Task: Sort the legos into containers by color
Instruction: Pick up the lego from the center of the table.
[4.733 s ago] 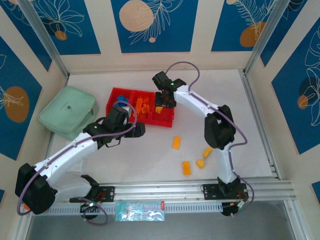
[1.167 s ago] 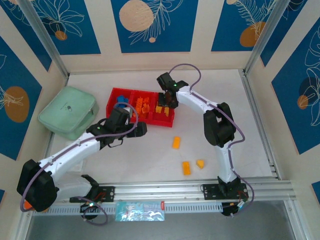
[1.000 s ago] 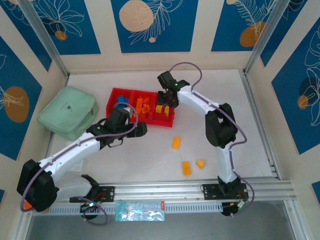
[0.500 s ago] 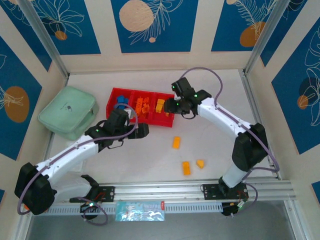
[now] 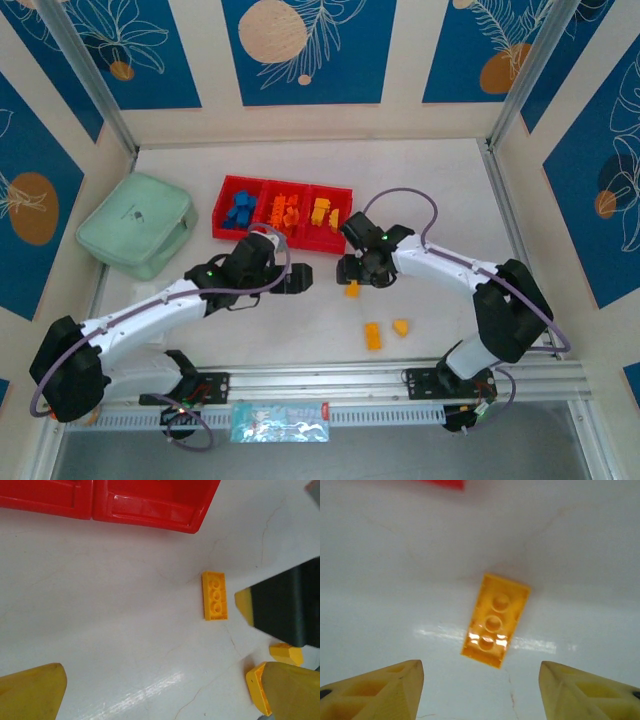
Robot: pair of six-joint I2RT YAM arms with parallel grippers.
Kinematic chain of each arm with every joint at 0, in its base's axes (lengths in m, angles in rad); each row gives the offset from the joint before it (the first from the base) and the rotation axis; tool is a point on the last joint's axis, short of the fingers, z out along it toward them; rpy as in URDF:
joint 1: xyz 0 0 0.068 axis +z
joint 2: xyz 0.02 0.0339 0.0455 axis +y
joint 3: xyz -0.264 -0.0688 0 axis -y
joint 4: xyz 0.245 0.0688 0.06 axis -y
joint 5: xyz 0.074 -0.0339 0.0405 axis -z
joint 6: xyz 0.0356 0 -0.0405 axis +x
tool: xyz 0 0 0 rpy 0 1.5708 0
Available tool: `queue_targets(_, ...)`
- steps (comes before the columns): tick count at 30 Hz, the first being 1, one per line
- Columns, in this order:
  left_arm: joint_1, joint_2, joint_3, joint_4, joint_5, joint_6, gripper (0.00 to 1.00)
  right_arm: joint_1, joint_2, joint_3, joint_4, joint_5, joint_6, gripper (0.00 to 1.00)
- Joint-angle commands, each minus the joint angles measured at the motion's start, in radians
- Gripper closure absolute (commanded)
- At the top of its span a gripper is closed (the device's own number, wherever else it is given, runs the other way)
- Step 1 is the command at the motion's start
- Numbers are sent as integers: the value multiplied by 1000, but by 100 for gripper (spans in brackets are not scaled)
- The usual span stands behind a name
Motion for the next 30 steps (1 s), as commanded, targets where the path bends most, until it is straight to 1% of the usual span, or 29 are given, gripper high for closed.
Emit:
queue_targets(1, -12, 0, -20, 28, -29, -25, 1, 12, 6, -32, 30, 10, 69, 35)
queue_targets(4, -14, 2, -25, 30, -33, -27, 1, 23, 39, -36, 69, -11, 68, 34)
queue_targets(9, -15, -4, -28, 23, -44, -27, 1, 47, 132, 10, 61, 28, 71, 32)
queue_targets(14, -14, -13, -35, 17, -56, -29, 1, 56, 168, 32, 54, 68, 73, 36)
queue_targets(17, -14, -11, -39, 19, -60, -29, 1, 52, 197, 40, 56, 66, 66, 39)
queue_targets(20, -15, 0, -34, 14, -61, -26, 1, 52, 222, 54, 46, 76, 62, 44)
queue_targets(24, -15, 9, -24, 4, -61, -21, 1, 55, 227, 55, 48, 71, 49, 55)
queue_targets(27, -14, 6, -22, 2, -69, -16, 1, 56, 215, 53, 38, 72, 42, 63)
queue_targets(30, -14, -1, -19, 4, -65, -17, 1, 54, 187, 50, 30, 58, 26, 68)
